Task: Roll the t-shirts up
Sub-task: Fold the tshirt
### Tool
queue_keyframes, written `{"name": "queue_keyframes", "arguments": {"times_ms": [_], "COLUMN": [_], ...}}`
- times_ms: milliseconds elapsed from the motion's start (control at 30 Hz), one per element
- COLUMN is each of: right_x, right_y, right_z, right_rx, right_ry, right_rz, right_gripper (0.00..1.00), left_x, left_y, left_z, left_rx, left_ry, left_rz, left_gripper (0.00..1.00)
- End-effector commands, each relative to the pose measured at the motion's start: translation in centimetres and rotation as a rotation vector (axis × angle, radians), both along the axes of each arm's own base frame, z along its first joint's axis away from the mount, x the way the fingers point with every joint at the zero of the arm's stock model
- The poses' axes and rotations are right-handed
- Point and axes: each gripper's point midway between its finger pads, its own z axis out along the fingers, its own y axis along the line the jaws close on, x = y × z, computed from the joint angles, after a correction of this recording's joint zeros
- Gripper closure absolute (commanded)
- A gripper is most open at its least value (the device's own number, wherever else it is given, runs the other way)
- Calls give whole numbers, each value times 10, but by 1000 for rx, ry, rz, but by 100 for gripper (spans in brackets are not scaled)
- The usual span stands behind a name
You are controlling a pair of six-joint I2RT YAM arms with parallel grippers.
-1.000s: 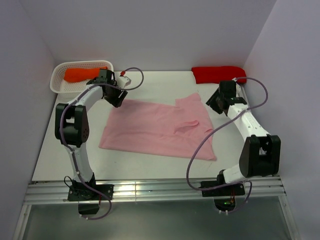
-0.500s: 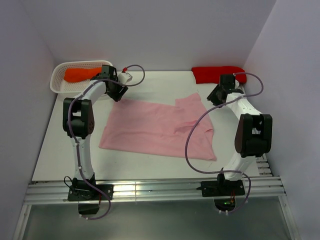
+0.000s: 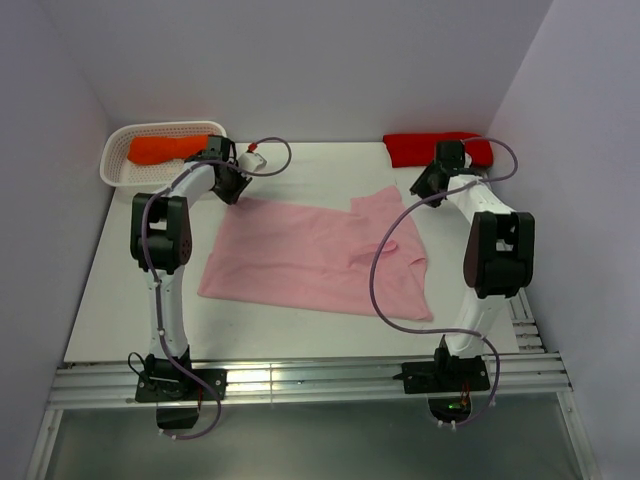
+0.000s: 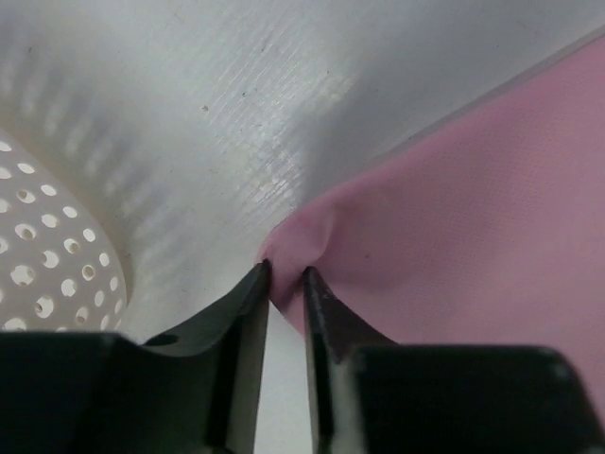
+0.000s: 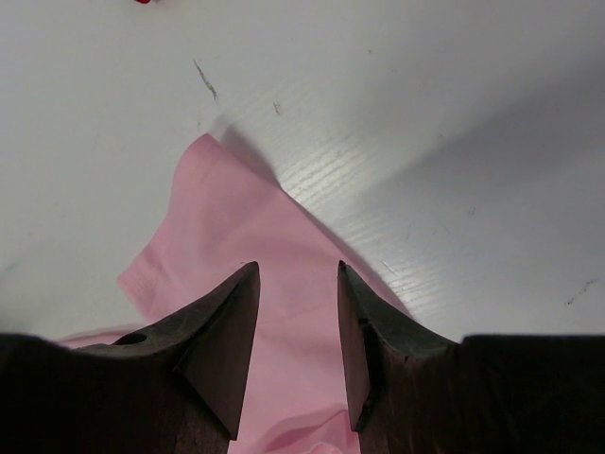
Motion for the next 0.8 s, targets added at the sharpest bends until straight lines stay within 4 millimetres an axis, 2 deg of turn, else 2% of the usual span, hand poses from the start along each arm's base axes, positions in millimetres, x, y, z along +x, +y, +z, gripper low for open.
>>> {"name": "queue_keyframes", "arguments": {"times_ms": [0, 33, 133, 167, 333, 367, 400, 467, 533, 667, 767], "right_x": [15, 16, 24, 25, 42, 41, 49, 49, 56, 59, 67], "right_y": [0, 1, 5, 7, 17, 19, 19, 22, 26, 26, 29], "right_z": [11, 10, 9, 3, 0, -11, -5, -15, -11, -19, -16], "right_rx": [-9, -6, 1, 7, 44, 59, 61, 81, 94, 66, 64], "right_ry": [-33, -28, -37, -27, -34, 1, -9, 30, 0, 23, 21], "right_rz": [35, 46, 80, 90, 153, 161, 160, 151, 167, 169, 183], "right_gripper": [54, 54, 53, 53, 47, 47, 46, 45, 45, 42, 42], "left_x": [13, 14, 11, 12, 9, 9, 9, 9, 9, 8, 9], "left_y": [0, 0, -1, -1, -1, -1, -1, 0, -1, -2, -2], "left_z": [20, 21, 22, 24, 25, 24, 24, 23, 22, 22, 22], "left_rx": [-7, -9, -15, -19, -18, -18, -17, -15, -13, -11, -8], "left_ry": [-53, -55, -53, -58, -60, -58, -55, -56, -52, -52, -51], "left_rz": [1, 4, 7, 9, 14, 15, 14, 19, 18, 18, 17], "left_gripper": [76, 83, 88, 89, 95, 96, 96, 97, 97, 97, 98]}}
